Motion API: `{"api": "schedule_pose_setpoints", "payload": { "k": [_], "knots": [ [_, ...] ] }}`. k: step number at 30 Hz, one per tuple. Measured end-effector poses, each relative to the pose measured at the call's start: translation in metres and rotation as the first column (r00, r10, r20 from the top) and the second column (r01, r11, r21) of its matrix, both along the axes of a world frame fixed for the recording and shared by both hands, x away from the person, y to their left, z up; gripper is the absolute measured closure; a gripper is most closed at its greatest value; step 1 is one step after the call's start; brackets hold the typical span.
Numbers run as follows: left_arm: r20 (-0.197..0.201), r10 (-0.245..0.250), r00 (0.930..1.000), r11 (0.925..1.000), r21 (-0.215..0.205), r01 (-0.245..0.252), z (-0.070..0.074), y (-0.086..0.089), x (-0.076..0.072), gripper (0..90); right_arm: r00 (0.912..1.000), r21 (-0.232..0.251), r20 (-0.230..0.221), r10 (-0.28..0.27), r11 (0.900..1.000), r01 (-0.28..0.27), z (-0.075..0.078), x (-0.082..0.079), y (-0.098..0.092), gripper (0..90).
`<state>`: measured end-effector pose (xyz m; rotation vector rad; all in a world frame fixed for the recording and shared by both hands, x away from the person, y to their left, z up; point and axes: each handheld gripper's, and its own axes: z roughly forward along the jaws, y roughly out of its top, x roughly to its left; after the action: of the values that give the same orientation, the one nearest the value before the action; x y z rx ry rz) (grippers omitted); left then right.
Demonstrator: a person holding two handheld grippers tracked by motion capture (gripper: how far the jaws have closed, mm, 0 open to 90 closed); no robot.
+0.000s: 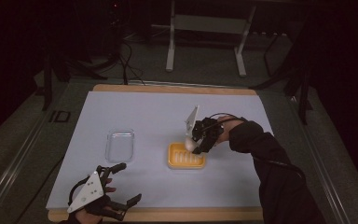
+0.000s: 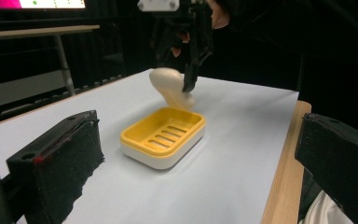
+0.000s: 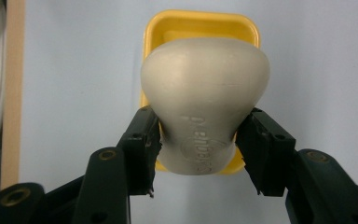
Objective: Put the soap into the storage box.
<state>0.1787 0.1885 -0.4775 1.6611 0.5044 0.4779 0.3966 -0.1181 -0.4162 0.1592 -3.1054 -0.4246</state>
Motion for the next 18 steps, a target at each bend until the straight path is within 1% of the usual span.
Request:
{"api": "schedule_pose_setpoints", "payload": {
  "k": [3,4,6,11,12,14,16,18],
  "knots": [
    [0.001,-0.003,1.0,1.0,-0.001,0.003,0.0,0.0,0.0,0.8,0.9998,-0.021,0.01,0.015,1.0,-0.015,-0.009,0.0,0.004,49.8],
    [0.001,-0.003,1.0,1.0,-0.001,0.003,0.0,0.0,0.0,0.8,0.9998,-0.021,0.01,0.015,1.0,-0.015,-0.009,0.0,0.004,49.8],
    [0.002,-0.004,1.0,1.0,0.0,0.004,0.0,0.0,-0.001,0.8,0.9998,-0.026,0.008,0.019,0.999,-0.019,-0.019,0.002,0.007,49.7],
    [0.004,-0.006,1.0,1.0,0.001,0.006,0.0,0.0,-0.001,0.7,0.9999,-0.026,0.004,0.013,1.0,-0.013,-0.029,0.004,0.009,49.7],
    [0.004,-0.006,1.0,1.0,0.001,0.006,0.0,0.0,-0.001,0.8,0.9999,-0.024,0.011,0.012,1.0,-0.012,-0.032,0.004,0.011,49.7],
    [0.003,-0.007,1.0,1.0,0.001,0.007,0.0,0.0,-0.001,0.8,1.0,-0.017,0.001,0.007,1.0,-0.007,-0.036,0.004,0.012,49.7],
    [0.004,-0.008,1.0,1.0,0.002,0.008,0.0,0.0,-0.001,0.8,0.9999,0.005,-0.011,-0.001,1.0,0.001,-0.04,0.004,0.013,49.7],
    [0.003,-0.01,1.0,0.9999,0.005,0.009,0.0,-0.001,-0.001,0.8,0.9999,0.013,-0.013,-0.004,1.0,0.004,-0.043,0.005,0.013,49.7]
  ]
}}
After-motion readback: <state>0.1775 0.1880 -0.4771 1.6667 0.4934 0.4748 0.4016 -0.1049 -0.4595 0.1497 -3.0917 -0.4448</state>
